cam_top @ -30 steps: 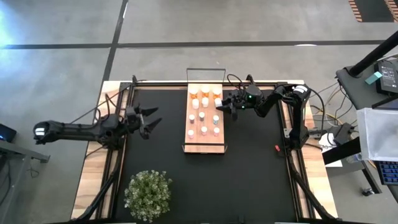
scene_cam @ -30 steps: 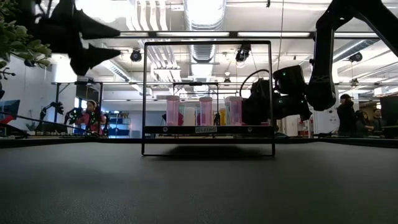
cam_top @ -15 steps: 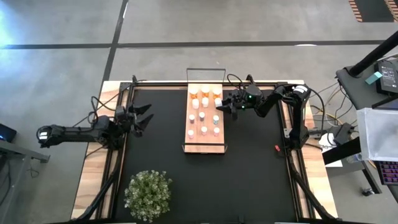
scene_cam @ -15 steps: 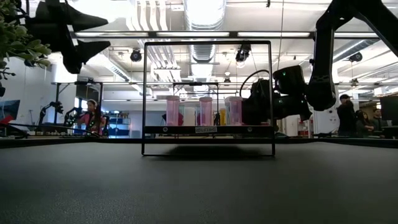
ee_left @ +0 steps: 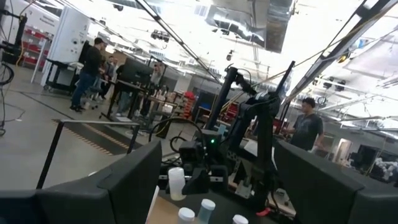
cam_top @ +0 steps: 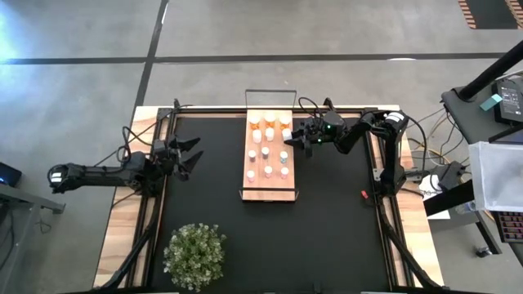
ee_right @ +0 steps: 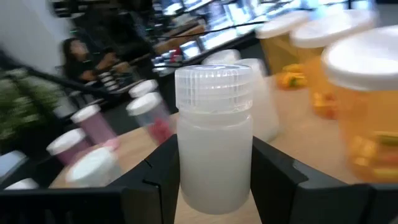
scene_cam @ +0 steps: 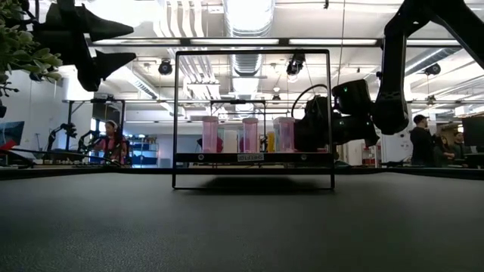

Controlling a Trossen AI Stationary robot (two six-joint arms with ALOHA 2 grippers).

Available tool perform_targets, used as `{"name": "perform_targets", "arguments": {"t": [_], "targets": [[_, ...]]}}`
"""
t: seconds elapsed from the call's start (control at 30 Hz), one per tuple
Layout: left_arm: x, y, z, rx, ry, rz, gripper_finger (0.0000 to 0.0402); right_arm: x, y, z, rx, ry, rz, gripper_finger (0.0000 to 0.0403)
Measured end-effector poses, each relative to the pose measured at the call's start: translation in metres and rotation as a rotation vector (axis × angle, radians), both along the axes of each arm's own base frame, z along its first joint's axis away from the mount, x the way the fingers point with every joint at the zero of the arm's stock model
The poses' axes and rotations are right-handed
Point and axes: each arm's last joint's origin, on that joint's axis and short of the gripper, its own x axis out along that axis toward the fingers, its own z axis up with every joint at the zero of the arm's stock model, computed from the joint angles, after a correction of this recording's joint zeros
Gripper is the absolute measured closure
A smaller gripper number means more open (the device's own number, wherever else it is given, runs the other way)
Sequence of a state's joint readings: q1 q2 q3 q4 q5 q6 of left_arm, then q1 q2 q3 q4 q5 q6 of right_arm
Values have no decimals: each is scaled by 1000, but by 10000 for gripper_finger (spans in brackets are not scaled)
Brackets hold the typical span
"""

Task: Pick and place medicine bottles onto shelf by color
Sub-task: Put the white pill bottle on the shelf aligned with the other white pill bottle

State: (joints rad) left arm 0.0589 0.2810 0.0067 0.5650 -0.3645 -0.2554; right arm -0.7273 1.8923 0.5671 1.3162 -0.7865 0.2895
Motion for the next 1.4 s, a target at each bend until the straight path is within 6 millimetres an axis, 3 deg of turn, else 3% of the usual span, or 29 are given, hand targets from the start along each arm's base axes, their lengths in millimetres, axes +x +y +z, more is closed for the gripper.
{"name": "perform_targets", "arguments": {"t": [0.67, 1.4], "targets": [[2, 0, -2, -1, 20, 0, 107, -3, -2, 7, -55, -58, 34, 257], [4, 0, -4, -2, 41, -1, 107, -3, 0, -1, -283, -25, 65, 257]]}}
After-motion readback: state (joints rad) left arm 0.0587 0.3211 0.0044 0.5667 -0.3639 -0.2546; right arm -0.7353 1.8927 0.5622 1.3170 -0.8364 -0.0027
